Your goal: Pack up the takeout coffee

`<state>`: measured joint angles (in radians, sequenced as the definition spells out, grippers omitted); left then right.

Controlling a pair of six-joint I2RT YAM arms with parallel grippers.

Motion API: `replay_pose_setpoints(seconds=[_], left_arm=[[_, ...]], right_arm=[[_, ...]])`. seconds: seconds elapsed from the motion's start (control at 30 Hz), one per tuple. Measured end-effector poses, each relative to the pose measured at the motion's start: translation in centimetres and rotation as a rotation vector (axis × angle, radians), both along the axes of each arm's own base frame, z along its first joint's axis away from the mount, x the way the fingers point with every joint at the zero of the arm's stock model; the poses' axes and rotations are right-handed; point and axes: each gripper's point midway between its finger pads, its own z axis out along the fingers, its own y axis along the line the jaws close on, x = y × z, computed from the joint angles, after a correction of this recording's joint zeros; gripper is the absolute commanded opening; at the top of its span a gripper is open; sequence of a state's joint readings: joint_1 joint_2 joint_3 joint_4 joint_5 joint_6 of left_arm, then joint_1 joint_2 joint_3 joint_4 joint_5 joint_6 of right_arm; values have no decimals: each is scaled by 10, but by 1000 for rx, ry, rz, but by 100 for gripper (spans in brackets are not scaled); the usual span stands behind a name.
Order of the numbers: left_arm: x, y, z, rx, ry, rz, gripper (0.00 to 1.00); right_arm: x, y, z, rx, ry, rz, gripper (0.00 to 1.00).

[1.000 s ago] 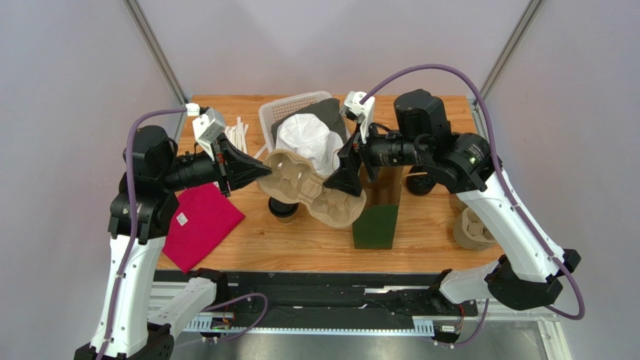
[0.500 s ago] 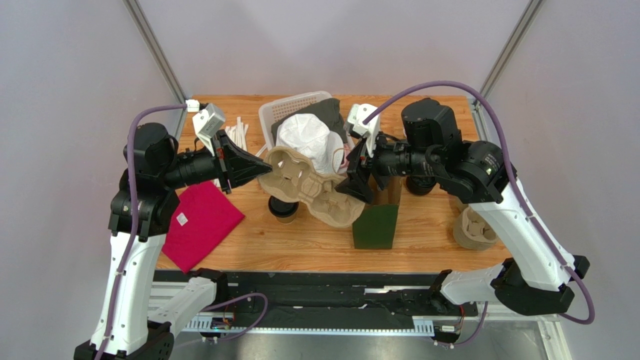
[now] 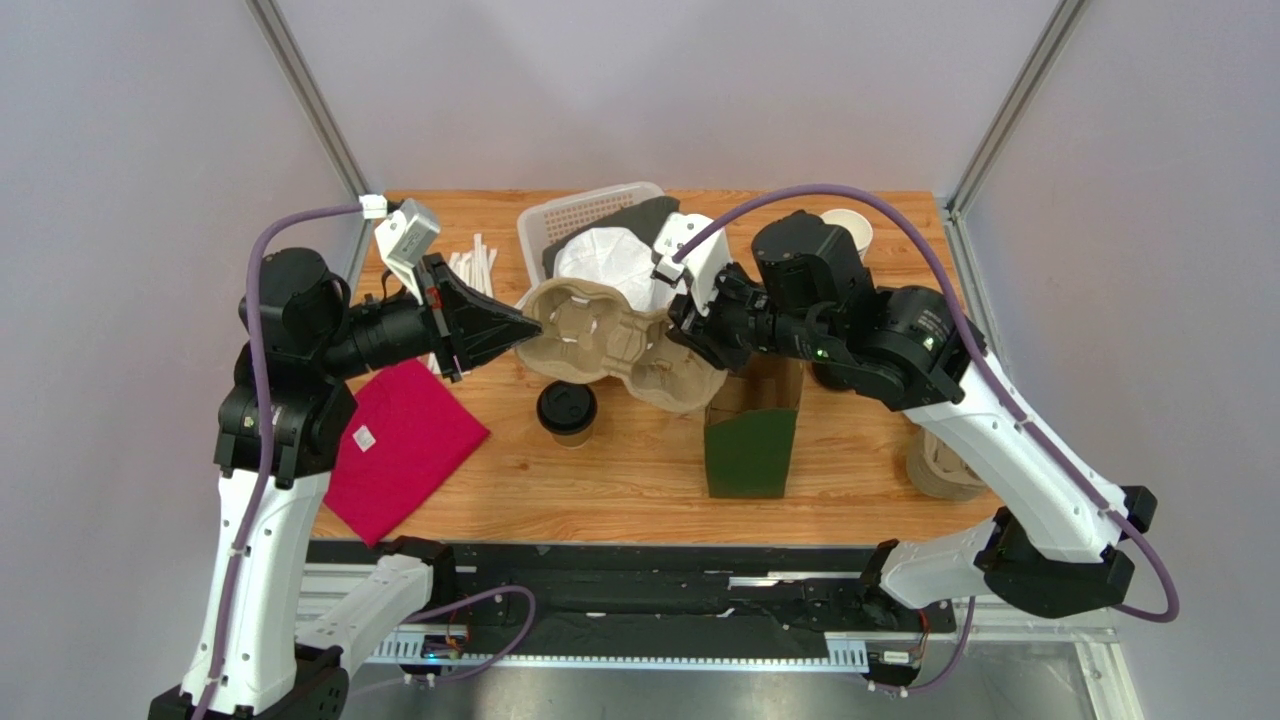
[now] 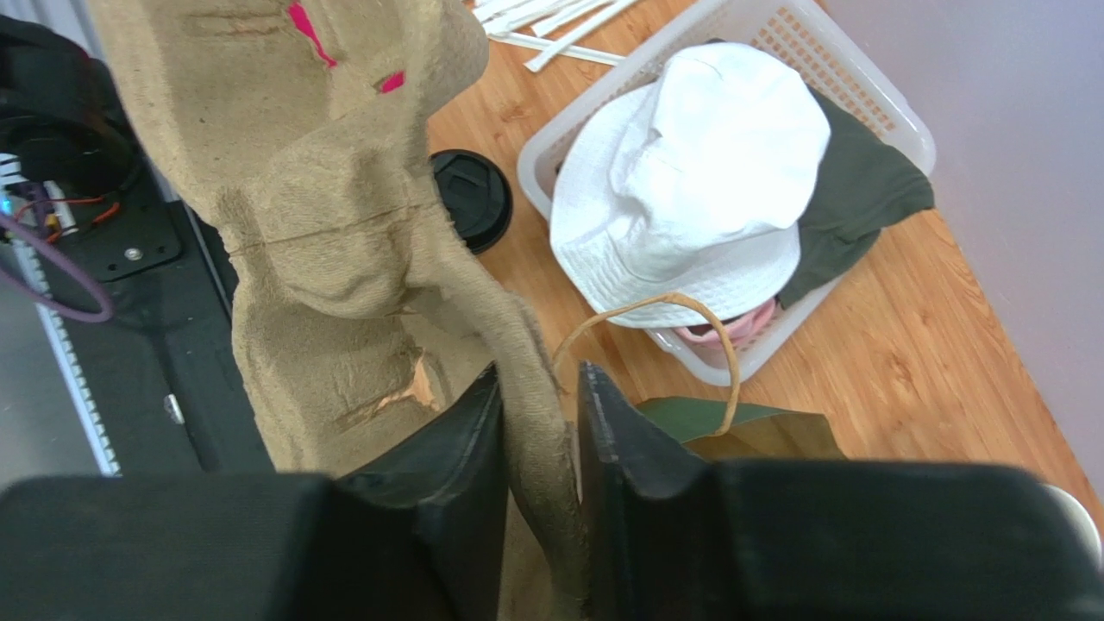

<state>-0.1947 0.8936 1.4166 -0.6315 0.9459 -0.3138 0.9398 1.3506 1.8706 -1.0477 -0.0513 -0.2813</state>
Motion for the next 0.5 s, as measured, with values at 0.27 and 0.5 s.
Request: replay_pose_setpoints(seconds=[0.27, 0.5], left_arm=[[2, 0, 4, -19, 18, 21, 0], [3, 2, 11, -21, 13, 40, 0]], right_arm=[[11, 4, -8, -40, -50, -57, 4], [20, 8, -7, -64, -107, -98, 62]])
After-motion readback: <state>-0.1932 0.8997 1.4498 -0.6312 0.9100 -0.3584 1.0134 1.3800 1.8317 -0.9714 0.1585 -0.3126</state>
